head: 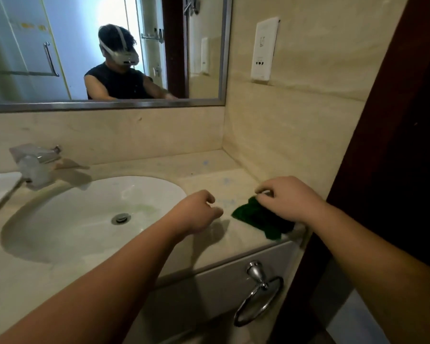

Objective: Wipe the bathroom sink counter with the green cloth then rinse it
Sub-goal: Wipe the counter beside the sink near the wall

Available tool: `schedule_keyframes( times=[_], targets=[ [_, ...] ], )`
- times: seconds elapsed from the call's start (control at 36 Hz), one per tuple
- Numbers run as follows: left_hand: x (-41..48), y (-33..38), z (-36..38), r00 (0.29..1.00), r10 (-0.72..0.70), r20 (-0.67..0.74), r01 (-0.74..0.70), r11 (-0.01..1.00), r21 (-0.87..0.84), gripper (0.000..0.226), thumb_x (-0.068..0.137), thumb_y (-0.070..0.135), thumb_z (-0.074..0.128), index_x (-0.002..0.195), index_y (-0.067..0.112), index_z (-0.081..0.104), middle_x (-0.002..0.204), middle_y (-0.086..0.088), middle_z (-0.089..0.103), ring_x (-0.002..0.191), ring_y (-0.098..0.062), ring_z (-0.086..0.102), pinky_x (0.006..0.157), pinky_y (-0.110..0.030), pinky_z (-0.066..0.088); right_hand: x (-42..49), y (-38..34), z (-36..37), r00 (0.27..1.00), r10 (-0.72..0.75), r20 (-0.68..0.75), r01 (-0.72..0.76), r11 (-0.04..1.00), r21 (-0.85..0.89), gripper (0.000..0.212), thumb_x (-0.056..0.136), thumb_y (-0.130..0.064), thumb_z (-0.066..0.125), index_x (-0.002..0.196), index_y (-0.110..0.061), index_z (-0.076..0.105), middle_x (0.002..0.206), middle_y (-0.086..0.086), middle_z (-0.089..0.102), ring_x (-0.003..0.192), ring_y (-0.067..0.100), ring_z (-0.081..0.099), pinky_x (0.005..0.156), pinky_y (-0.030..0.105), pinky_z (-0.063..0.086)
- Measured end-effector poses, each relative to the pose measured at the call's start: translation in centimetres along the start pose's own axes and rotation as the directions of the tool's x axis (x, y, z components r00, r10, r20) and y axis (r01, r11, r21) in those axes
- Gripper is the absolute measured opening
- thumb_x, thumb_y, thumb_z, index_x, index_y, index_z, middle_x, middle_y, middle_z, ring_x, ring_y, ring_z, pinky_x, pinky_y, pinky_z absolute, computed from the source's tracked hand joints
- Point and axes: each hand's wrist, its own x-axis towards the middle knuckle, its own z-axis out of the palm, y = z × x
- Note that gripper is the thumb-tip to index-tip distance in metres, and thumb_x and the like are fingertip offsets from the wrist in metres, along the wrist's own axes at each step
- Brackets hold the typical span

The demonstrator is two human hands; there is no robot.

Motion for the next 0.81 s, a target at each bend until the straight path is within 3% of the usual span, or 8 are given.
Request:
schedule_keyframes(
  times=[0.06, 0.14, 0.19, 0.25, 0.31, 0.39, 0.69, 0.81],
  targets=[
    [-0.5, -1.7, 0.2, 1.0, 0.008, 0.006, -0.009, 0.986, 0.169, 0.056, 0.102, 0.047, 0.061, 0.15, 0.02, 0.05, 0.141, -0.007, 0.064, 0.115, -0.025, 0.065, 0.098, -0.037, 0.053, 0.3, 1.1, 1.9, 0.996, 0.073, -0.046, -0.072, 0.997, 0.024, 0.039, 0.101, -0.043, 0.05, 0.083, -0.018, 0.073, 0.082, 0.001, 0.073, 0.079, 0.023, 0.067, 0.07, 0.035, 0.054],
    [-1.3, -3.8, 0.2, 1.0, 0.001, -0.017, 0.004, 0.956, 0.295, 0.062, 0.102, 0.054, 0.057, 0.154, 0.021, 0.046, 0.147, -0.008, 0.059, 0.123, -0.028, 0.062, 0.103, -0.041, 0.052, 1.4, 1.6, 4.2, 0.979, 0.162, -0.123, -0.154, 0.985, 0.076, 0.037, 0.103, -0.036, 0.045, 0.081, -0.015, 0.065, 0.082, 0.007, 0.067, 0.076, 0.026, 0.063, 0.069, 0.039, 0.055],
    [-2.1, -4.4, 0.1, 1.0, 0.001, -0.022, 0.007, 0.939, 0.343, 0.065, 0.101, 0.057, 0.056, 0.154, 0.022, 0.043, 0.152, -0.009, 0.052, 0.127, -0.029, 0.059, 0.106, -0.042, 0.05, 2.2, 1.7, 5.9, 0.974, 0.225, -0.04, -0.221, 0.972, 0.083, 0.04, 0.102, -0.045, 0.043, 0.097, -0.013, 0.066, 0.102, 0.014, 0.067, 0.088, 0.03, 0.063, 0.077, 0.04, 0.055],
    [-3.3, -5.0, -0.1, 0.999, 0.031, -0.021, -0.019, 0.909, 0.416, 0.067, 0.101, 0.061, 0.052, 0.154, 0.022, 0.043, 0.156, -0.008, 0.047, 0.134, -0.029, 0.054, 0.111, -0.044, 0.046, 2.7, 1.7, 7.9, 0.949, 0.302, 0.096, -0.307, 0.95, 0.054, 0.062, 0.099, -0.06, 0.038, 0.131, -0.01, 0.057, 0.134, 0.022, 0.056, 0.116, 0.038, 0.057, 0.098, 0.045, 0.051],
    [-4.5, -6.0, -0.2, 0.997, 0.069, -0.029, -0.045, 0.863, 0.503, 0.072, 0.099, 0.069, 0.045, 0.154, 0.022, 0.042, 0.158, -0.008, 0.045, 0.14, -0.029, 0.047, 0.116, -0.045, 0.04, 2.8, 1.6, 9.4, 0.927, 0.342, 0.151, -0.345, 0.939, -0.009, 0.084, 0.099, -0.068, 0.031, 0.162, -0.014, 0.025, 0.166, 0.019, 0.025, 0.147, 0.042, 0.033, 0.121, 0.05, 0.03],
    [-5.6, -8.2, -0.2, 0.996, 0.076, -0.035, -0.04, 0.793, 0.608, 0.085, 0.095, 0.081, 0.032, 0.156, 0.022, 0.034, 0.162, -0.009, 0.039, 0.147, -0.032, 0.038, 0.121, -0.051, 0.033, 2.7, 1.6, 10.3, 0.943, 0.305, 0.135, -0.295, 0.951, -0.088, 0.081, 0.103, -0.066, 0.022, 0.168, -0.022, 0.001, 0.176, 0.01, -0.002, 0.159, 0.038, 0.006, 0.128, 0.051, 0.006],
    [-6.1, -10.0, 0.2, 0.998, 0.057, -0.01, -0.041, 0.824, 0.565, 0.087, 0.095, 0.084, 0.023, 0.15, 0.019, 0.036, 0.152, -0.01, 0.051, 0.134, -0.03, 0.052, 0.111, -0.049, 0.042, 5.1, 0.0, 12.2, 0.984, 0.107, 0.141, -0.086, 0.985, -0.153, 0.066, 0.108, -0.042, 0.022, 0.167, -0.014, 0.011, 0.175, 0.011, 0.005, 0.158, 0.035, 0.011, 0.128, 0.047, 0.013],
    [-6.2, -9.5, -0.3, 1.0, 0.011, 0.004, -0.012, 0.854, 0.519, 0.088, 0.091, 0.087, 0.03, 0.15, 0.022, 0.035, 0.15, -0.008, 0.052, 0.128, -0.029, 0.056, 0.108, -0.047, 0.047, 6.9, -4.9, 13.3, 0.99, -0.039, 0.139, 0.058, 0.99, -0.132, 0.059, 0.107, -0.033, 0.026, 0.161, -0.011, 0.027, 0.169, 0.013, 0.023, 0.148, 0.036, 0.028, 0.122, 0.049, 0.025]
  ],
)
